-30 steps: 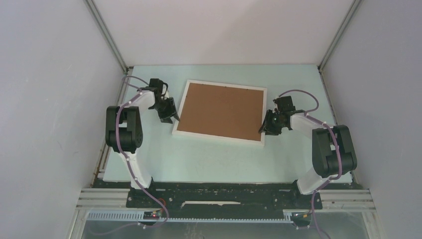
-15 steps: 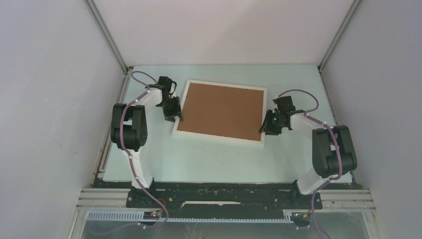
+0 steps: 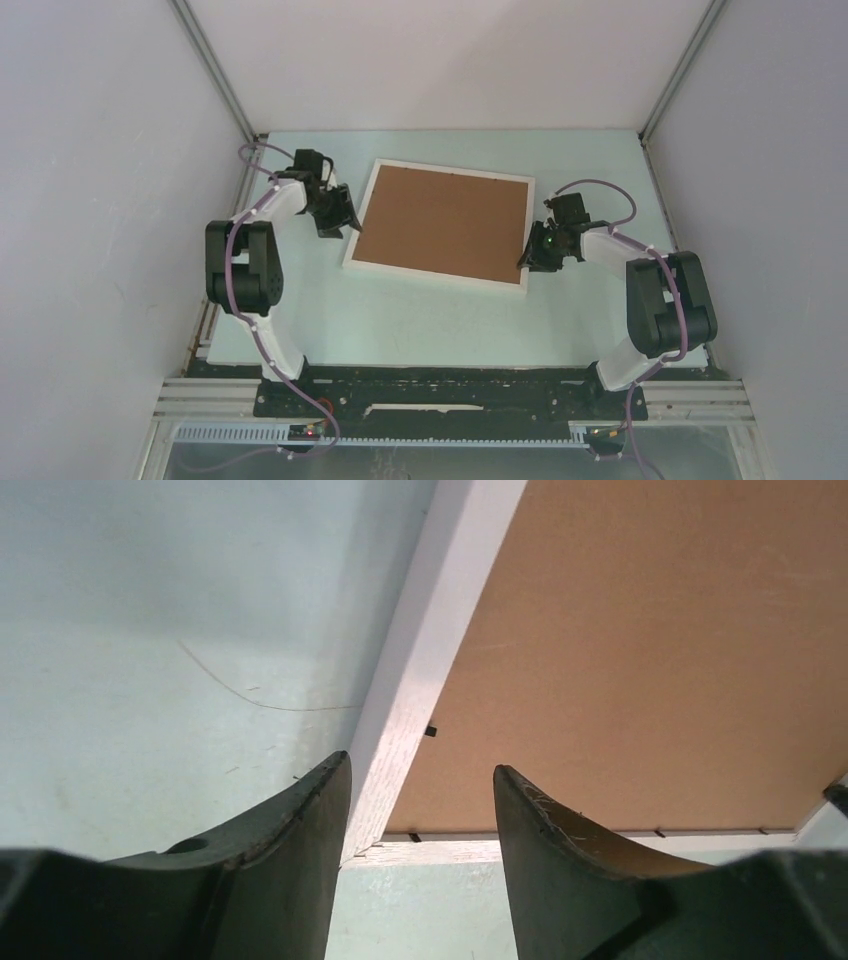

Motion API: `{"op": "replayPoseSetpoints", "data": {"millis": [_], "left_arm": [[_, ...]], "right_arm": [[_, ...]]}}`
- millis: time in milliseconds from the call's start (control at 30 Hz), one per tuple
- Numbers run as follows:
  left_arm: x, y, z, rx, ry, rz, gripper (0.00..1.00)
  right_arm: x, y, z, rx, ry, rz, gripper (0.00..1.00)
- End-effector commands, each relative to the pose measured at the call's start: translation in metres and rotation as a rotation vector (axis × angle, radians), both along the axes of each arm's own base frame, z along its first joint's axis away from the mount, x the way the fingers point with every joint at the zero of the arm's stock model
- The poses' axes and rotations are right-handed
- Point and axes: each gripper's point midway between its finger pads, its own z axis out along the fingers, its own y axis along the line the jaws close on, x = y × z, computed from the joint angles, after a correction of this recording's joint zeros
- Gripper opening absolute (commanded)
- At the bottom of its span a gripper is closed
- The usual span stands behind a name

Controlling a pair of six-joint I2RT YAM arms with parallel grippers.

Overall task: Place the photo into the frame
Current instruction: Install the photo frame at the center of the board.

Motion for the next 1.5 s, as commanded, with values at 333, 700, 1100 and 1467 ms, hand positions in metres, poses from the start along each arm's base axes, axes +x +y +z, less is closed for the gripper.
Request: {"op": "replayPoseSetpoints", "data": {"millis": [333,700,1100,1467], "left_arm": [[-0.007,0.009,-0.016,0.006,0.032,0.005,0.48],[0.002,-0.018,-0.023,-0.129,0.024,-0.009,0.4],[0.061,-0.047,-0.02,-0.253,-0.012,0.028,0.33],[0.104,-0.003,0.096,0.001,-0.255,0.01,0.75]], "right_arm": [[-0.001,0.014,0.01,0.042,-0.033,0.047,0.4],[-0.009,0.02,0.009,0.038,-0.017,0.054,0.34],[-0.078,0.085,0.012,0.127,0.023,0.173,0.34],[-0.075,0.062,0.064,0.021,-0.141,0.138,0.7]]}}
